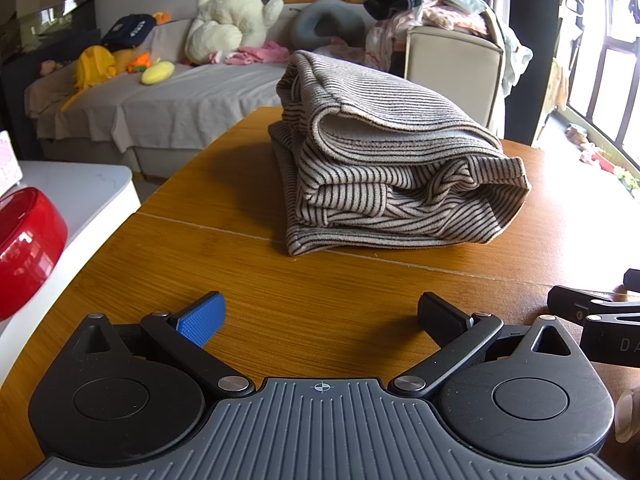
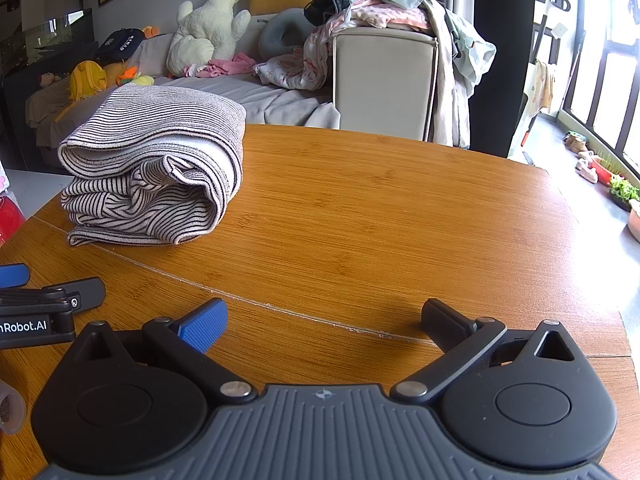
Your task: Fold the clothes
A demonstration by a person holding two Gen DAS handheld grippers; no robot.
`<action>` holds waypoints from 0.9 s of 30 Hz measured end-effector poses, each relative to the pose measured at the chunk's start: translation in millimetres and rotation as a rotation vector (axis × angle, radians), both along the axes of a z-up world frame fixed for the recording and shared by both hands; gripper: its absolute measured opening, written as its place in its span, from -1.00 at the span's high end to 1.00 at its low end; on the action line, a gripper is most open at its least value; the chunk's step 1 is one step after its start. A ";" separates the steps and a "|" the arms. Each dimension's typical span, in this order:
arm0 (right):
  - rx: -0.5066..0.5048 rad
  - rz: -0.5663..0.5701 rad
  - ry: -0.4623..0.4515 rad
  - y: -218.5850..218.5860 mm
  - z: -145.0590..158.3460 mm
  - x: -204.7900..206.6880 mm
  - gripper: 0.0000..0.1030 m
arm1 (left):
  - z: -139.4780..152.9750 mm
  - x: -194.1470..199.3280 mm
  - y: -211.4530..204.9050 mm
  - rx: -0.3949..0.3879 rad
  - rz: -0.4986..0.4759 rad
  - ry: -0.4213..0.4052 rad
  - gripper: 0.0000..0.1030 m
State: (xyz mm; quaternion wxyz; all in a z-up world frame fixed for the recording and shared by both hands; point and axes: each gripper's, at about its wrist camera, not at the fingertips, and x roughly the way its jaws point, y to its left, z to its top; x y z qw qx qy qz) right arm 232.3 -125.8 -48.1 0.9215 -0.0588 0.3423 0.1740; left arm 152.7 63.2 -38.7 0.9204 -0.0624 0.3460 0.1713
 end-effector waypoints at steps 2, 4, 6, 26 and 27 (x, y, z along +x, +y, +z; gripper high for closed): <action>0.000 0.001 0.000 -0.1 0.1 0.0 -1.00 | -0.1 0.1 -0.1 0.000 0.000 0.000 -1.00; 0.001 0.002 0.000 -0.3 0.0 0.1 -1.00 | 0.0 0.0 -0.1 0.000 0.000 0.000 -1.00; 0.001 0.002 0.000 -0.5 -0.1 0.1 -1.00 | 0.0 -0.1 -0.1 0.000 0.000 0.000 -1.00; 0.000 0.003 0.000 -1.0 -0.1 0.4 -1.00 | -0.3 -0.6 -1.1 -0.002 0.001 0.000 -1.00; 0.000 0.003 0.000 -1.0 -0.1 0.4 -1.00 | -0.1 -0.2 -1.1 -0.002 0.002 0.000 -1.00</action>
